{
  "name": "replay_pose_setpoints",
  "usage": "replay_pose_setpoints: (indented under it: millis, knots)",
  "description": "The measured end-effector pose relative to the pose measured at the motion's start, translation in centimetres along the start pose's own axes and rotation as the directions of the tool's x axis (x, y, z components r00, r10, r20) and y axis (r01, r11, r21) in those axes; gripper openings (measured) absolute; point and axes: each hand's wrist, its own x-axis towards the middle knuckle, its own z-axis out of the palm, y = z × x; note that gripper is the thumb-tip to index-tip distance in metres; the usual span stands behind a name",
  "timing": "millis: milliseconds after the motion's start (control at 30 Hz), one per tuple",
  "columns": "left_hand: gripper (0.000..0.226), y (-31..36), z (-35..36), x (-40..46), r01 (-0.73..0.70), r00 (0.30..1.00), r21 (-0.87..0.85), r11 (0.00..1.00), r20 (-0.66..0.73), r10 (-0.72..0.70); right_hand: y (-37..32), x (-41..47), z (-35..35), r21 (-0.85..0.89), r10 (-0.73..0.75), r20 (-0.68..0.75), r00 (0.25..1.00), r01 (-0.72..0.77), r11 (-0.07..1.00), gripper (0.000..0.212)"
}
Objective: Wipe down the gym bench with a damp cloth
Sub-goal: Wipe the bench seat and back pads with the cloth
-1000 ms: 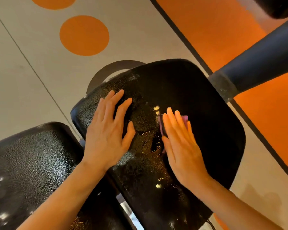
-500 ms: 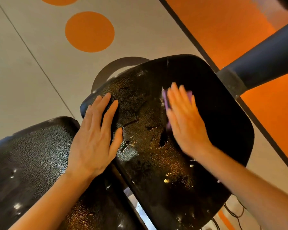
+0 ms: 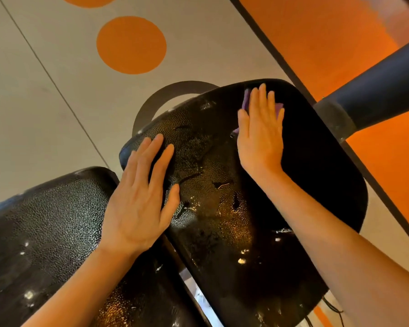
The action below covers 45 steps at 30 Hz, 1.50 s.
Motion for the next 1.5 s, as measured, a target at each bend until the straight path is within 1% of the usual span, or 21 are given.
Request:
replay_pose_setpoints:
  millis: [67, 167, 233, 333, 400, 433, 533, 633, 700, 800, 867, 933, 1000, 1100, 1167, 1233, 1267, 1333, 1400, 1433, 1500]
  knots:
    - [0.063, 0.1, 0.0, 0.0, -0.001, 1.0, -0.002, 1.0, -0.001, 0.001, -1.6, -1.0, 0.6, -0.018, 0.019, -0.044, 0.999, -0.02, 1.0, 0.054]
    - [0.063, 0.1, -0.1, 0.1, -0.001, 1.0, -0.007, 1.0, 0.0, 0.001, -1.4, -7.3, 0.0, 0.086, -0.454, 0.076, 0.888, 0.448, 0.89, 0.052]
    - [0.064, 0.1, -0.1, 0.1, 0.004, 1.0, -0.007, 1.0, 0.004, -0.004, 0.9, -6.1, -0.8, 0.134, -0.611, 0.123, 0.782, 0.597, 0.791, 0.05]
    - [0.063, 0.2, 0.0, 0.0, 0.004, 1.0, 0.007, 1.0, 0.001, -0.004, 3.7, 0.6, -1.3, 0.146, -0.206, 0.109, 0.973, 0.189, 0.971, 0.05]
    - [0.064, 0.1, 0.0, 0.1, 0.003, 1.0, 0.014, 1.0, 0.002, -0.003, 2.6, 2.3, -1.0, -0.022, 0.081, -0.014, 0.997, -0.081, 0.996, 0.051]
    - [0.064, 0.2, 0.0, 0.1, 0.004, 1.0, 0.018, 1.0, 0.004, -0.004, 0.8, 1.6, -0.5, -0.071, 0.108, -0.064, 0.992, -0.113, 0.991, 0.052]
    - [0.065, 0.2, -0.1, 0.1, 0.011, 1.0, 0.026, 1.0, 0.015, -0.011, -5.1, -2.4, 0.5, -0.007, -0.211, -0.027, 0.977, 0.211, 0.977, 0.055]
    - [0.064, 0.2, -0.1, 0.1, 0.014, 1.0, 0.021, 1.0, 0.022, -0.014, -3.5, -2.1, -0.1, -0.002, -0.509, 0.097, 0.855, 0.512, 0.859, 0.055]
    - [0.064, 0.1, -0.1, 0.0, 0.013, 1.0, 0.019, 1.0, 0.019, -0.013, 0.7, 1.4, -0.5, -0.099, -0.364, 0.087, 0.928, 0.371, 0.923, 0.056]
    - [0.063, 0.1, 0.0, 0.1, 0.007, 1.0, 0.022, 1.0, 0.008, -0.007, 1.7, 3.6, -1.2, 0.004, 0.035, -0.005, 0.999, -0.035, 0.999, 0.052]
    - [0.063, 0.2, 0.0, 0.1, 0.007, 1.0, 0.021, 1.0, 0.01, -0.007, -2.9, 1.0, -0.1, -0.019, -0.11, -0.116, 0.987, 0.108, 0.994, 0.054]
    - [0.064, 0.2, 0.0, 0.1, 0.012, 1.0, 0.015, 1.0, 0.008, -0.012, -6.9, -2.3, 0.9, 0.031, -0.441, -0.051, 0.896, 0.442, 0.896, 0.051]
    - [0.065, 0.2, 0.0, 0.1, 0.014, 1.0, 0.006, 1.0, 0.008, -0.014, -6.8, -3.1, 0.7, 0.089, -0.622, 0.062, 0.781, 0.616, 0.783, 0.049]
    - [0.063, 0.2, 0.0, 0.1, 0.003, 1.0, -0.001, 1.0, -0.005, -0.003, -0.5, 0.7, -0.1, -0.087, -0.499, 0.101, 0.861, 0.507, 0.857, 0.054]
    - [0.062, 0.2, -0.1, 0.0, 0.005, 1.0, -0.004, 1.0, -0.003, -0.005, 3.3, 3.1, -1.0, -0.036, -0.192, 0.049, 0.98, 0.194, 0.98, 0.051]
    - [0.063, 0.2, -0.1, 0.0, 0.012, 1.0, 0.005, 1.0, 0.0, -0.012, 1.9, 3.0, -1.1, 0.051, 0.014, 0.011, 1.0, -0.014, 0.999, 0.05]
    - [0.063, 0.2, -0.1, 0.0, 0.013, 1.0, 0.012, 1.0, 0.005, -0.013, -0.2, 1.8, -0.6, 0.057, -0.003, -0.009, 1.0, 0.003, 0.998, 0.05]
    - [0.063, 0.2, -0.2, 0.0, 0.016, 1.0, 0.012, 1.0, 0.008, -0.016, -4.3, -2.0, 0.5, 0.068, -0.292, -0.021, 0.956, 0.293, 0.954, 0.051]
    - [0.063, 0.2, -0.2, 0.0, 0.017, 1.0, 0.011, 1.0, 0.004, -0.017, -5.1, -4.2, 0.6, 0.062, -0.572, 0.067, 0.818, 0.569, 0.82, 0.05]
    - [0.063, 0.3, -0.2, -0.1, 0.014, 1.0, 0.011, 1.0, 0.003, -0.014, -4.0, -3.4, 0.3, 0.044, -0.612, 0.111, 0.783, 0.612, 0.79, 0.05]
    - [0.062, 0.2, -0.2, -0.2, 0.01, 1.0, 0.006, 1.0, -0.011, -0.01, -1.9, -0.4, -0.1, -0.006, -0.491, 0.103, 0.865, 0.494, 0.869, 0.051]
